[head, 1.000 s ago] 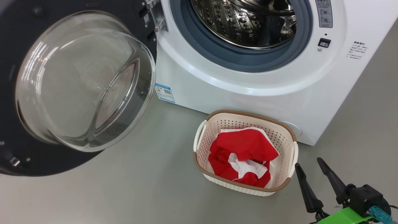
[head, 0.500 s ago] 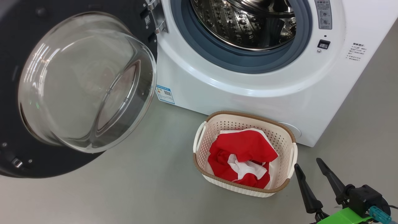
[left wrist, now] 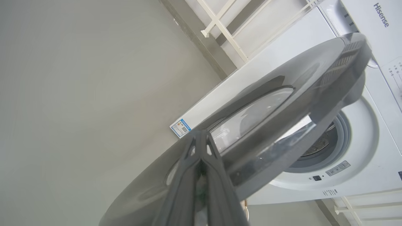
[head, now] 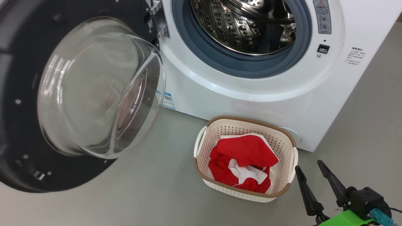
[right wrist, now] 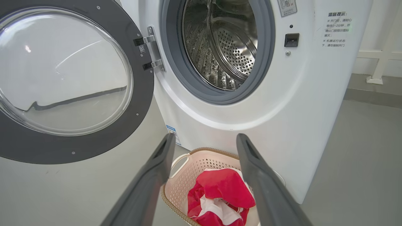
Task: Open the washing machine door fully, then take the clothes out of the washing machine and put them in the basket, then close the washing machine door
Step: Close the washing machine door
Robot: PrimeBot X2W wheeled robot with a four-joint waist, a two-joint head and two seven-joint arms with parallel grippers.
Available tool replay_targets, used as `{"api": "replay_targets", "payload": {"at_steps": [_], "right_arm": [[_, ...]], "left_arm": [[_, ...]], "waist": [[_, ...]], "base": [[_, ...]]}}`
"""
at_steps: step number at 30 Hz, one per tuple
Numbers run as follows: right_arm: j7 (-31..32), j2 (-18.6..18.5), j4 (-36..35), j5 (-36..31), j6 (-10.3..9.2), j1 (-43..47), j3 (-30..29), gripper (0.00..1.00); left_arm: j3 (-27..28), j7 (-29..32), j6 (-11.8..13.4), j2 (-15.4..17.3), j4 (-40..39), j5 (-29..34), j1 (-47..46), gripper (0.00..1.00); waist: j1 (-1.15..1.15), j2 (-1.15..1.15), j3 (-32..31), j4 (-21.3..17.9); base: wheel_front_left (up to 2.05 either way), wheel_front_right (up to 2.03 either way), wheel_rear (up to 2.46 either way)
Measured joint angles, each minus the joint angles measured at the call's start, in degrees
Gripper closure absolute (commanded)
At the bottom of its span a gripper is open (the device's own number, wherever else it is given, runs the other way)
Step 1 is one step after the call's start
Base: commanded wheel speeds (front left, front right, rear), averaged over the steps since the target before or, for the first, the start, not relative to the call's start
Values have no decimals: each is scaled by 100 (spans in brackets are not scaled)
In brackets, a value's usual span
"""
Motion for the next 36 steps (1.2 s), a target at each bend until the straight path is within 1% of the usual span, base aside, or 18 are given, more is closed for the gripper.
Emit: {"api": "replay_targets", "payload": {"at_steps": [3,6,11,14,17,18,21,24,28,32,36], "right_arm": [[0,18,1,0,0,2,-2,0],[0,25,1,0,0,4,-19,0],[0,25,0,0,0,10,-32,0],[0,29,-2,0,0,15,-43,0],[0,27,-1,0,0,14,-49,0],[0,27,-1,0,0,14,-49,0],[0,27,-1,0,0,14,-52,0],[0,25,-2,0,0,13,-54,0],[0,25,-3,0,0,13,-62,0],[0,26,-5,0,0,12,-70,0],[0,34,-5,0,0,10,-78,0]], "left_arm": [[-103,199,0,-46,-371,-199,124,100],[-245,360,-1,-176,-791,-334,240,100],[-401,559,-3,-215,-1361,-553,483,100],[-517,650,-3,-221,-1697,-626,582,100],[-665,713,-3,-298,-2045,-704,654,100],[-665,713,-3,-298,-2045,-704,654,100],[-901,793,-3,-353,-2363,-735,685,100],[-1148,822,-3,-356,-2684,-732,689,100],[-1429,802,-2,-437,-3031,-746,688,100],[-1713,727,-1,-601,-3371,-895,669,100],[-1829,558,-4,-815,-3513,-1043,632,100]], "waist": [[0,0,-46,-10],[0,0,-78,-21],[0,0,-100,-52],[0,0,-101,-73],[0,0,-91,-97],[0,0,-91,-97],[0,0,-75,-130],[0,0,-54,-172],[0,0,-30,-236],[0,0,-10,-305],[0,0,-3,-382]], "base": [[0,0,0],[0,0,0],[0,0,0],[0,0,0],[0,0,0],[0,0,0],[0,0,0],[0,0,0],[0,0,0],[0,0,0],[0,0,0]]}}
